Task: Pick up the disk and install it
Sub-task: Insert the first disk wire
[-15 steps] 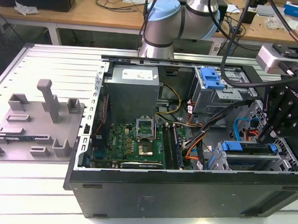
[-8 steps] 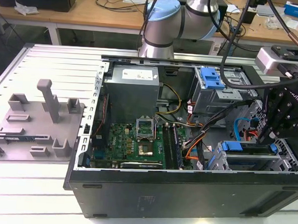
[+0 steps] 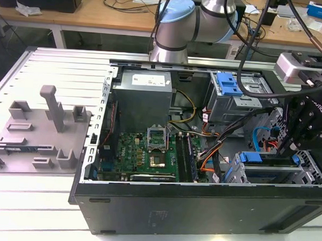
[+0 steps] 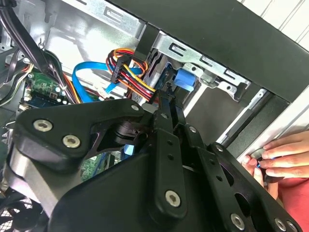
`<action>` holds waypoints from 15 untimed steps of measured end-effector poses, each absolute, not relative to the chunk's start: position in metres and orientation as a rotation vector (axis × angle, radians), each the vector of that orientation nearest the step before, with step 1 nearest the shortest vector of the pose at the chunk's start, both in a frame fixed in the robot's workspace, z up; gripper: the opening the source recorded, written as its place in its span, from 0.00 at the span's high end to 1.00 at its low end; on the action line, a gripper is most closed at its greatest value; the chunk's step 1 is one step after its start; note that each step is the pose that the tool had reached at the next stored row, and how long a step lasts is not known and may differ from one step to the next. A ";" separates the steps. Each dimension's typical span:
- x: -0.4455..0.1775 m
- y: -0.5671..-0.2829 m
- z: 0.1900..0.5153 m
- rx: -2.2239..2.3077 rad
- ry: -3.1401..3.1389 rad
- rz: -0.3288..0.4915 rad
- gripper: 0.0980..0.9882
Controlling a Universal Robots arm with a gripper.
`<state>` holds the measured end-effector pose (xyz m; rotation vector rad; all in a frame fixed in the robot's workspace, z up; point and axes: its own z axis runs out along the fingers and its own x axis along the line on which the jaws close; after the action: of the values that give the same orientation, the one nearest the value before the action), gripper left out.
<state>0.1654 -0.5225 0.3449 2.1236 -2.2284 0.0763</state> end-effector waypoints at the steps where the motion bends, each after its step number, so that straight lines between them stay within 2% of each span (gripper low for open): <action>1: 0.165 -0.523 0.345 2.124 -2.228 0.076 0.93; 15: 0.166 -0.523 0.339 2.132 -2.221 0.077 0.93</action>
<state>0.1658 -0.5225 0.3392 2.1316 -2.2207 0.0769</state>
